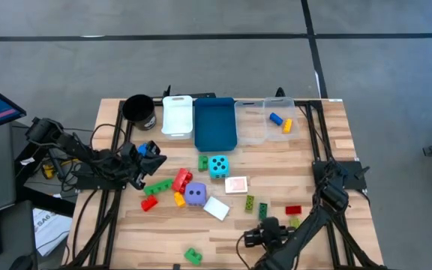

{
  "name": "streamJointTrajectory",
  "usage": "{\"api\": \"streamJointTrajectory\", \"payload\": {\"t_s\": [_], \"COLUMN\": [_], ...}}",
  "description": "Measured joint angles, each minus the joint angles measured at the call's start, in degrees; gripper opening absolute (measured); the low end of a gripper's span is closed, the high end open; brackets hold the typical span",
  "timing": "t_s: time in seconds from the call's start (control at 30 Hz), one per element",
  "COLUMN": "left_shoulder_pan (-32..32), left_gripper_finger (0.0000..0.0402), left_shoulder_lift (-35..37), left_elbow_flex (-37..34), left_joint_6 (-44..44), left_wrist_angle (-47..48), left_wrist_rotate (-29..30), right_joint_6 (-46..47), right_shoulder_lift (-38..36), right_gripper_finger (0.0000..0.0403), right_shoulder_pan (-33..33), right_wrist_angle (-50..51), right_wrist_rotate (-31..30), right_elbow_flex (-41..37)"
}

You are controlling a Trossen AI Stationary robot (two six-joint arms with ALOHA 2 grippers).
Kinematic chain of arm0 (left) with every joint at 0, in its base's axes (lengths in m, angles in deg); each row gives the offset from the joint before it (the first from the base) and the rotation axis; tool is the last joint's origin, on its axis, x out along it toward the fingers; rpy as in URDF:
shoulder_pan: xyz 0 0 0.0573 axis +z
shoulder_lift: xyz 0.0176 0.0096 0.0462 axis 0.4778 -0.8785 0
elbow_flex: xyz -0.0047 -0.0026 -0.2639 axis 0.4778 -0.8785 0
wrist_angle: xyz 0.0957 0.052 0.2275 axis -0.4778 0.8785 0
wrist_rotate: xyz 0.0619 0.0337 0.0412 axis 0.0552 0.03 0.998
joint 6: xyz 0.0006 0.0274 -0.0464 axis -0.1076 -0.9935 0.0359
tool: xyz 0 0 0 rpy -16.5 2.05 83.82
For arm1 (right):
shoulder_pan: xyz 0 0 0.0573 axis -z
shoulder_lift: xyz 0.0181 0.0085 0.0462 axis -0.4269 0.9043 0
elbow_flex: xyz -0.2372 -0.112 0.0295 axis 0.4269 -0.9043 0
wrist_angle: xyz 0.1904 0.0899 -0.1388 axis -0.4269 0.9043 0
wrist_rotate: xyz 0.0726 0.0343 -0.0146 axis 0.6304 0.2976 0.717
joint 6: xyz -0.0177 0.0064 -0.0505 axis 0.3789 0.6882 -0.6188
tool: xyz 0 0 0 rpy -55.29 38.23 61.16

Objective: Pick & Place Toys
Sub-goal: Put the small green game piece into the right transparent bin

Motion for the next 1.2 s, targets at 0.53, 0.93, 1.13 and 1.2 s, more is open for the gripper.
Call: {"api": "streamJointTrajectory", "payload": {"t_s": [0.53, 0.93, 1.13, 1.2], "left_shoulder_pan": [0.00, 0.00, -0.04, -0.04], "left_gripper_finger": [0.0000, 0.0000, 0.0000, 0.0000], "left_shoulder_lift": [0.00, 0.00, 0.00, 0.00], "left_elbow_flex": [0.00, 0.00, 0.00, 0.00], "left_joint_6": [3.40, 5.08, 5.08, 5.08], "left_wrist_angle": [0.21, 1.13, 1.11, 1.11], "left_wrist_rotate": [0.03, -5.78, -6.16, -6.16], "right_joint_6": [-0.87, -0.52, -1.16, -1.38], "right_shoulder_lift": [-0.04, -0.04, -0.04, -0.04], "right_gripper_finger": [0.0239, 0.0239, 0.0239, 0.0239], "right_shoulder_pan": [3.74, 4.67, 5.12, 5.18], "right_wrist_angle": [-0.14, -5.75, -8.49, -9.05], "right_wrist_rotate": [-0.01, 3.26, -0.84, -1.53], "right_elbow_flex": [-2.21, -9.36, -9.35, -9.35]}}
